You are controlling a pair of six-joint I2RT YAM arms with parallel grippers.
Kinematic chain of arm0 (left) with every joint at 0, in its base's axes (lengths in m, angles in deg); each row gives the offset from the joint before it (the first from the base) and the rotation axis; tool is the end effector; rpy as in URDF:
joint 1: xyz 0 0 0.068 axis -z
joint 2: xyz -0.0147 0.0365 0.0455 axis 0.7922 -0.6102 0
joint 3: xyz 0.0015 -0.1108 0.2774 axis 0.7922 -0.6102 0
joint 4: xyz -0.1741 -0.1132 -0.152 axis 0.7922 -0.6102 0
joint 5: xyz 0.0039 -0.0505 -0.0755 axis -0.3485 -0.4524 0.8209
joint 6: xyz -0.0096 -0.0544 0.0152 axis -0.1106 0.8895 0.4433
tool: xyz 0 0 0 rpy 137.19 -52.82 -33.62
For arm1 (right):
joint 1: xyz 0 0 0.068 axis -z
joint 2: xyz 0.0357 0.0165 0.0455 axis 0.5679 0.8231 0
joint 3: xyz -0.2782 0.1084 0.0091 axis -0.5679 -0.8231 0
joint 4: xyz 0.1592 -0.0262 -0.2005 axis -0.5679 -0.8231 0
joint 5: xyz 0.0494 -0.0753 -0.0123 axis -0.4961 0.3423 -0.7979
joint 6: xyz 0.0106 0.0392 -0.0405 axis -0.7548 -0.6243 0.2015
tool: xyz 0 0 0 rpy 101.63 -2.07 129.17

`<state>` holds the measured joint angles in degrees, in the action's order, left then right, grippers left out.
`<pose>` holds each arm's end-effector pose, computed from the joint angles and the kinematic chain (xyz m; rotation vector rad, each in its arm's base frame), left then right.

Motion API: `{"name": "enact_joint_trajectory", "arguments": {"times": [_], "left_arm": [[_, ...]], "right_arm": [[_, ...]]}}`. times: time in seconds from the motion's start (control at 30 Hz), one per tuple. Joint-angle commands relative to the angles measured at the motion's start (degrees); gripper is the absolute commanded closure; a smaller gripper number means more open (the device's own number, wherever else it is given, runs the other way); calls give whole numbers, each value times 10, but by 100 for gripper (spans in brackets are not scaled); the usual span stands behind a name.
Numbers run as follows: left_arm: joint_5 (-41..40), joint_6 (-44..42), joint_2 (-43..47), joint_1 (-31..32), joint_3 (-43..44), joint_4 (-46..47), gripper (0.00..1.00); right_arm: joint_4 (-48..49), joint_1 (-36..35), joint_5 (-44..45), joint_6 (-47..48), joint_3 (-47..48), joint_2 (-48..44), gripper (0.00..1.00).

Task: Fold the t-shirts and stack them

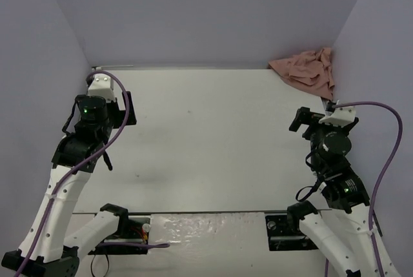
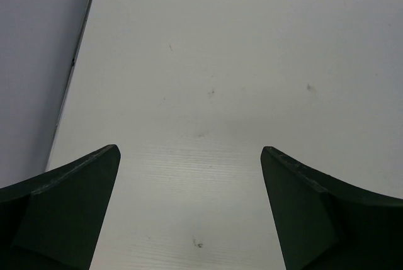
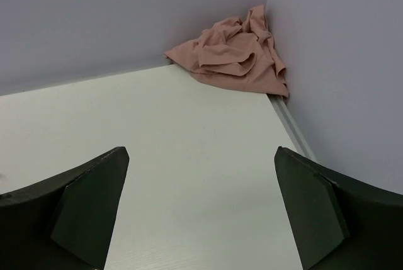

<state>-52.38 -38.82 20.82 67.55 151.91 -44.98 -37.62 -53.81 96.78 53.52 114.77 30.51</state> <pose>0.1589 -0.0333 0.4340 -0.1101 1.8646 -0.1113 0.0978 0.0150 0.4123 0.1835 1.4093 0.0000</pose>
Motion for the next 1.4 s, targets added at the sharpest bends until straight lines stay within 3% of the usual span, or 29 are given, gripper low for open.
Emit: {"name": "enact_joint_trajectory", "arguments": {"times": [0.0,0.23,0.4,0.53,0.7,0.93,1.1,1.37], "left_arm": [[4,12,-13,4,31,34,6],[11,41,-28,3,14,46,6],[6,65,-35,3,-3,48,6],[7,66,-58,3,9,34,6],[12,49,-68,3,13,20,6],[18,25,-54,7,-5,20,6],[8,14,-49,13,-12,12,7],[-2,19,-67,20,-26,1,6]], "right_arm": [[44,-2,21,-6,7,34,0],[45,-2,52,-57,21,132,0],[60,-1,44,-24,56,234,0],[61,21,32,-34,157,378,0],[65,115,-50,-52,304,562,1],[94,155,-68,-31,477,758,19],[98,174,-73,8,577,876,21],[101,189,-72,62,678,984,21]]}}
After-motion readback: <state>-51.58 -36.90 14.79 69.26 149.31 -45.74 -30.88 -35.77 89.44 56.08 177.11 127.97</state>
